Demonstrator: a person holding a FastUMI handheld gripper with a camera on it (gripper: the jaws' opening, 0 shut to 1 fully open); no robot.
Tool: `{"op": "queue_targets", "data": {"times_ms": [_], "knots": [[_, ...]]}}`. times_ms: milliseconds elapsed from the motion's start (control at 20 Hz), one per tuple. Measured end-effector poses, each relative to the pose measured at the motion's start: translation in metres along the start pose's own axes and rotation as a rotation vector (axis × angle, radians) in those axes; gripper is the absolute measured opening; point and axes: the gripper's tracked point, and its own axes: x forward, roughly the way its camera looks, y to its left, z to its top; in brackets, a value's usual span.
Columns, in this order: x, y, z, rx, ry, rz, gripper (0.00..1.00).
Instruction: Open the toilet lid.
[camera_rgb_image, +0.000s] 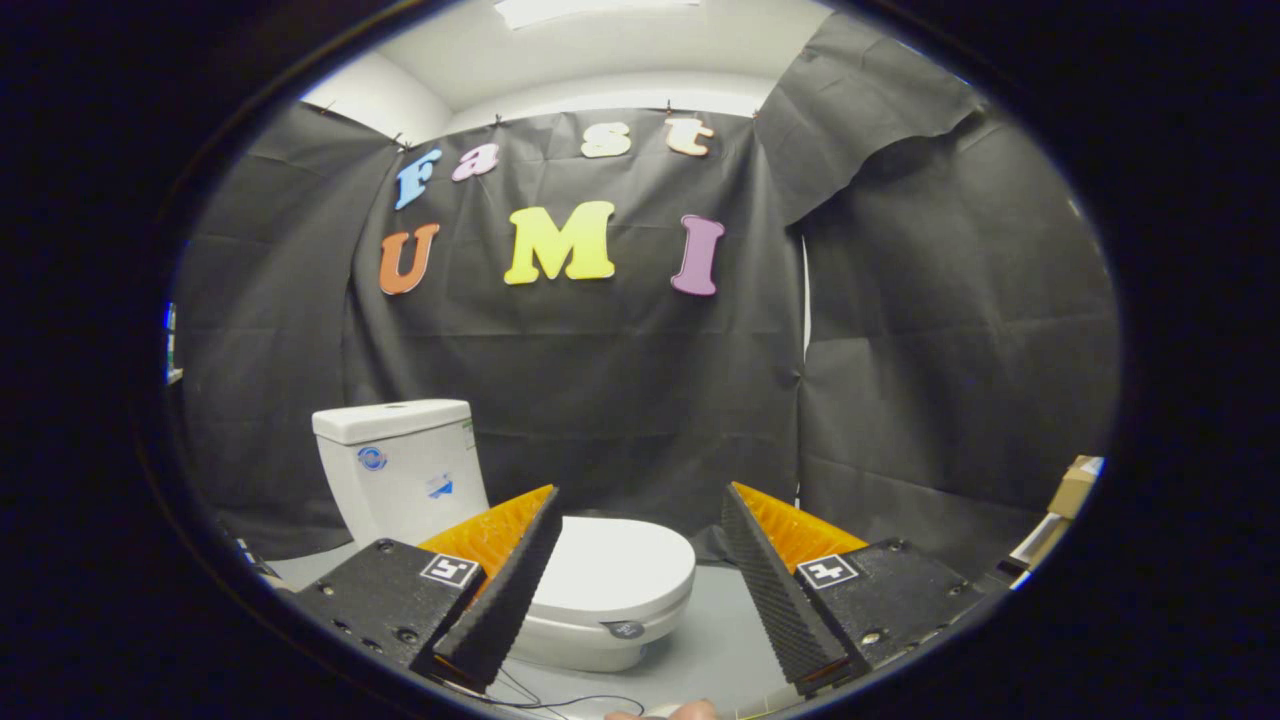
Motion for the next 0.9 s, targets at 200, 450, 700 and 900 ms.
{"op": "queue_targets", "data": {"times_ms": [200, 450, 700, 900], "knots": [[0.001, 0.001, -0.002, 0.000, 0.003, 0.001, 1.00], [0.002, 0.003, -0.009, 0.022, 0.033, 0.003, 1.00], [0.006, 0.010, -0.017, 0.023, 0.054, 0.013, 1.00], [0.007, 0.019, -0.028, 0.033, 0.085, 0.027, 1.00]]}}
